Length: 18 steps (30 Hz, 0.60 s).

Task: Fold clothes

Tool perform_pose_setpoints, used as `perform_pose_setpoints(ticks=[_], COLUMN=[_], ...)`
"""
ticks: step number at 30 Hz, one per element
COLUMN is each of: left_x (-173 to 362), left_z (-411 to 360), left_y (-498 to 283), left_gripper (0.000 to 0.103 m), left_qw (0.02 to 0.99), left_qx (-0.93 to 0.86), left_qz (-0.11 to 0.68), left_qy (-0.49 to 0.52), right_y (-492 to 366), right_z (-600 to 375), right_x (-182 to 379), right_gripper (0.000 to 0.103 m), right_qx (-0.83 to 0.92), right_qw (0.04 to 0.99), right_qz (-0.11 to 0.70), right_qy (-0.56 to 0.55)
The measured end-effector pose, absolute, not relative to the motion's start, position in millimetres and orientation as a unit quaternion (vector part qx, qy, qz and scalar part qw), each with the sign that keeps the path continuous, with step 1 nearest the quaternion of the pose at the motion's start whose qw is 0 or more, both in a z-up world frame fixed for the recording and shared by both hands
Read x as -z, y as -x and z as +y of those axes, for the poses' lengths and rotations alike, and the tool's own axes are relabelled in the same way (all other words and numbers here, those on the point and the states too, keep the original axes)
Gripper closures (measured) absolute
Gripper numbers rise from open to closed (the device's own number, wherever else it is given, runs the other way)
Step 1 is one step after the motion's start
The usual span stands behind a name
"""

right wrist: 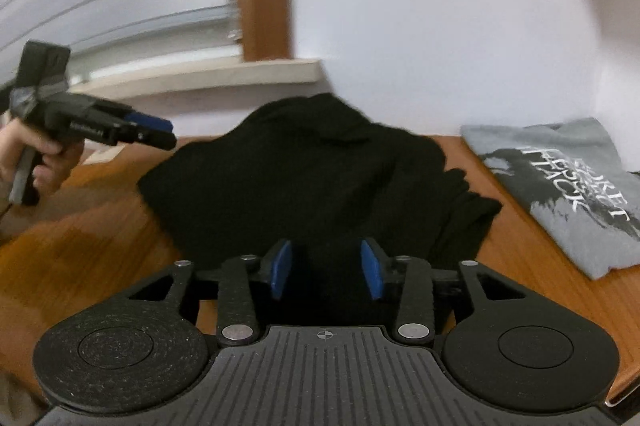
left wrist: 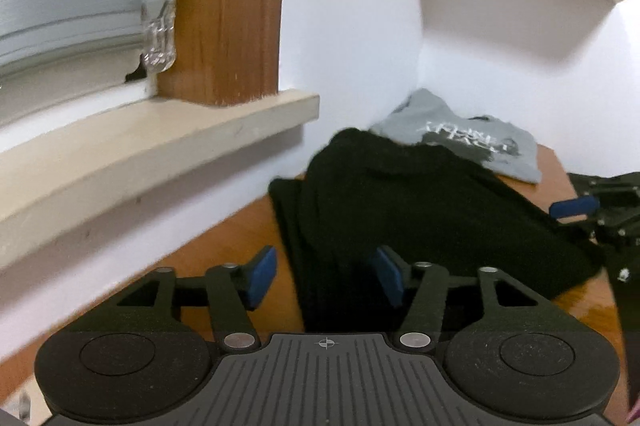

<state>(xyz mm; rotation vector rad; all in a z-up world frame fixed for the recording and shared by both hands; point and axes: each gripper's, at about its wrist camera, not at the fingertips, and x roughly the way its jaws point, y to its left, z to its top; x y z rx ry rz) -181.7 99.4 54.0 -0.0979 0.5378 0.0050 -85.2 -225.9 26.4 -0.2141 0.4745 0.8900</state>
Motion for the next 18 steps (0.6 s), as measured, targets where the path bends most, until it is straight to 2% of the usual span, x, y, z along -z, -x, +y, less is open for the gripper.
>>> perform_pose_setpoints(ticks=[6, 9, 18], left_x=[-40, -38, -42], left_z=[87, 78, 60], left_y=[200, 202, 196], left_gripper=[0.036, 0.032, 0.029], left_qw=[0.945, 0.939, 0.937], left_qx=[-0.001, -0.003, 0.005], left_qz=[0.289, 0.285, 0.269], left_qy=[0.154, 0.191, 0.224], right_y=[105, 116, 124], right_z=[-220, -218, -216], right_x=[-23, -21, -8], right_gripper=[0.06, 0.048, 0.048], right_qx=[-0.438, -0.444, -0.444], right_qw=[0.864, 0.861, 0.853], right_qz=[0.21, 0.201, 0.197], right_qy=[0.131, 0.145, 0.19])
